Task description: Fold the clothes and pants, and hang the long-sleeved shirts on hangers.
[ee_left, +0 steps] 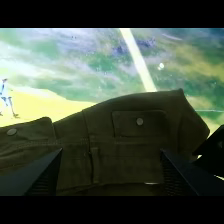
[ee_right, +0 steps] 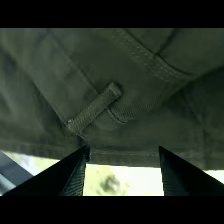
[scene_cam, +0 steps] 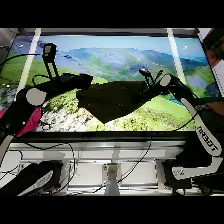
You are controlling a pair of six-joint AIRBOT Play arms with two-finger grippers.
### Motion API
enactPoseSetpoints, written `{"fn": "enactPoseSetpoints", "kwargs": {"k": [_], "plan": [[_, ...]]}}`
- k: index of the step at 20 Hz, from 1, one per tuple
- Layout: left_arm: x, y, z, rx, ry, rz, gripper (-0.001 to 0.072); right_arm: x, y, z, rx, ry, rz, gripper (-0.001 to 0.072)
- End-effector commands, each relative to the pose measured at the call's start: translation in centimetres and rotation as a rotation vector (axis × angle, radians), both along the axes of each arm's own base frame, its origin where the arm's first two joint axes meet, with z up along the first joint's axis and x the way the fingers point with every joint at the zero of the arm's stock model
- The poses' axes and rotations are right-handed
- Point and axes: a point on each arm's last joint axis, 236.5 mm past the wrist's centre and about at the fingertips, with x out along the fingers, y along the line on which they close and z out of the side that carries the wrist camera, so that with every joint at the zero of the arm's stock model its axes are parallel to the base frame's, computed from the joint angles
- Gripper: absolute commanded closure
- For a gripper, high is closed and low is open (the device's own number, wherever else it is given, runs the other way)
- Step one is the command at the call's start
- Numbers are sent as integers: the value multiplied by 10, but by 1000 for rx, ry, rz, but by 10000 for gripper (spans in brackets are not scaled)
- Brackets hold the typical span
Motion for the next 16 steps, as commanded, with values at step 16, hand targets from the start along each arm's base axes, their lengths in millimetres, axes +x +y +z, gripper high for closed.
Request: {"fn": "enactPoseSetpoints", "kwargs": {"k": [16], "plan": [[-2,0,-3,2,15,-5,17,5,60,-33,326,329,-457,358]]}}
